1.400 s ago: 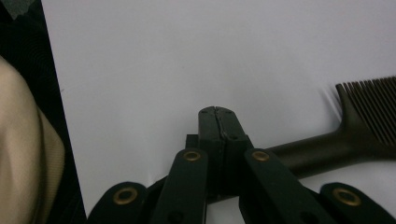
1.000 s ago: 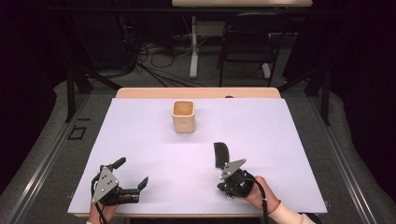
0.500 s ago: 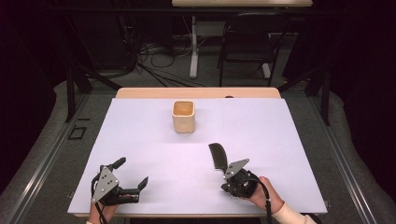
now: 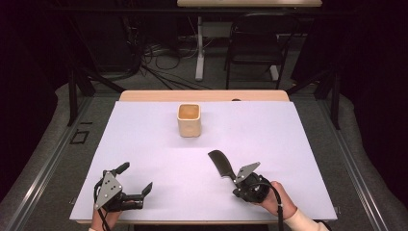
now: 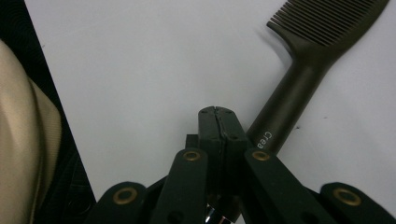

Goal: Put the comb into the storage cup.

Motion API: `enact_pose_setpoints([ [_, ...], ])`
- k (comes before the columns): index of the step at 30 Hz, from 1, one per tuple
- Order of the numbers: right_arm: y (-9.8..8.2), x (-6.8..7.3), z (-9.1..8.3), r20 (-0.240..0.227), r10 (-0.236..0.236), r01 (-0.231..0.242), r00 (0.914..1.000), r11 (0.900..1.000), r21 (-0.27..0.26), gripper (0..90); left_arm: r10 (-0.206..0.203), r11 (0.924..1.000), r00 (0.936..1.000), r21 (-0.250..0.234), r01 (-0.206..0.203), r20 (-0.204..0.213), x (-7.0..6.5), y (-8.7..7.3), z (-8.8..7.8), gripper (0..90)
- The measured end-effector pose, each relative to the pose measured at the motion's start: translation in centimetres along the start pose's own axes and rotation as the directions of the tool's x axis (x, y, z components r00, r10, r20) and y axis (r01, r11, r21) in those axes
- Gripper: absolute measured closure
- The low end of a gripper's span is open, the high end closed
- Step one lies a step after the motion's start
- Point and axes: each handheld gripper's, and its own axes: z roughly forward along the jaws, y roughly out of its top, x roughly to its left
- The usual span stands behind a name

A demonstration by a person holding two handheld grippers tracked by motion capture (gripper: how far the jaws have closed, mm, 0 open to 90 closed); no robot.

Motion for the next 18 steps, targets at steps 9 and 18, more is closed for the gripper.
enact_pose_setpoints([
  [9,-0.4,-0.8,-0.3,0.016,0.016,-0.016,0.9997,1.000,0.015,89.9,0.007,1.0000,1.0000,0.005,-0.007,0.001,0.0,0.0,0.0,0.1],
  [18,-0.6,-1.4,-0.4,0.034,0.020,-0.020,0.9992,1.000,0.020,89.9,0.000,1.0000,1.0000,0.004,0.000,-0.001,0.1,0.0,0.0,0.1],
])
